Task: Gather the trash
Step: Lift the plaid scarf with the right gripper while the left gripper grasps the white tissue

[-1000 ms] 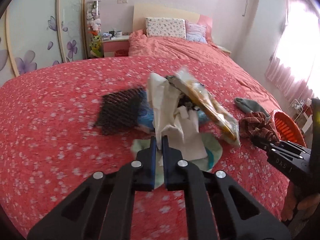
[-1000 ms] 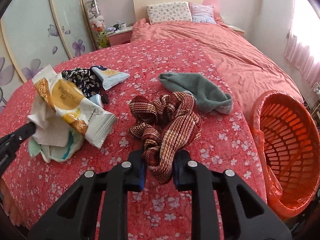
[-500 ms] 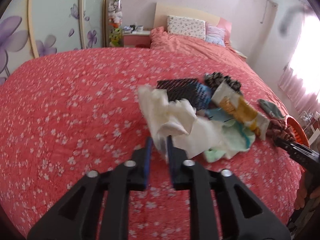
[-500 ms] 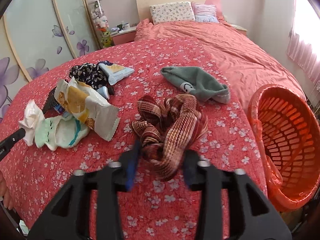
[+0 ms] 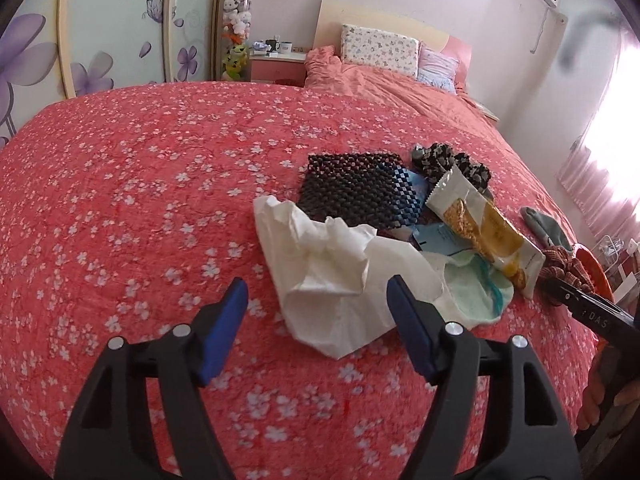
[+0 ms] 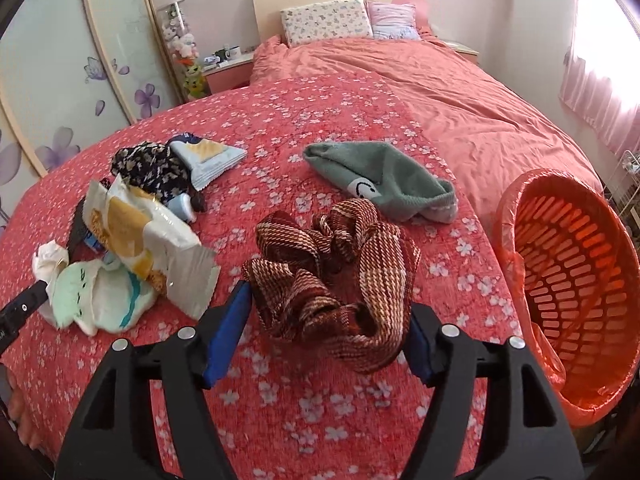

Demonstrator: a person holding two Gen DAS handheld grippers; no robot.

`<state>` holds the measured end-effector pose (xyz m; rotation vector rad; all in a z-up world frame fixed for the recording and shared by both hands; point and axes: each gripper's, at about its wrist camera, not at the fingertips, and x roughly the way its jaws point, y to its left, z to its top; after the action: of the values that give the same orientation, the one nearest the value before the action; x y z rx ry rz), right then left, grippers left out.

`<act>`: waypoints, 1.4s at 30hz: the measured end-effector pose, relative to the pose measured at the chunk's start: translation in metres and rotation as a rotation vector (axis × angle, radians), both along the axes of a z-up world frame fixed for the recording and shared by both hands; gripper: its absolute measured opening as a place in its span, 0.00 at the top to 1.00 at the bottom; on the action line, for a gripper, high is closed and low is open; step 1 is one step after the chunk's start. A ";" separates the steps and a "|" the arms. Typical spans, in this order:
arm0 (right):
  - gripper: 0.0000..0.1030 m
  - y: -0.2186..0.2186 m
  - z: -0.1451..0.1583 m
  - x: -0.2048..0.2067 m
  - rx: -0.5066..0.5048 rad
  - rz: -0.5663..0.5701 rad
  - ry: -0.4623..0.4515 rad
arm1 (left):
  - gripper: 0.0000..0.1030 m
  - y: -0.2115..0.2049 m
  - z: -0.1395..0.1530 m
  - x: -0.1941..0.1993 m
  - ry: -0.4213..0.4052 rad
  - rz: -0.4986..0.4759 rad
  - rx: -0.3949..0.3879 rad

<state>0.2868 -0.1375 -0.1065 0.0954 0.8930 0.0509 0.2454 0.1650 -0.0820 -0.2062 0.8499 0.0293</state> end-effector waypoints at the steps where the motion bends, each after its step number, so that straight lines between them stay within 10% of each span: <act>1: 0.33 0.001 -0.001 0.001 -0.003 -0.001 0.003 | 0.31 -0.001 -0.001 0.002 0.004 -0.002 -0.002; 10: 0.58 0.002 -0.006 -0.002 -0.046 0.010 -0.002 | 0.58 0.004 -0.005 0.014 0.022 0.025 0.022; 38: 0.63 -0.001 -0.006 -0.005 -0.039 0.012 -0.019 | 0.58 0.011 -0.015 0.014 0.048 0.079 0.103; 42: 0.81 -0.005 -0.002 -0.009 0.006 0.038 -0.026 | 0.65 0.015 -0.013 0.010 0.035 0.058 0.076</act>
<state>0.2776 -0.1421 -0.1087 0.0831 0.8691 0.0901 0.2553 0.1800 -0.0955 -0.1589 0.8759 0.1194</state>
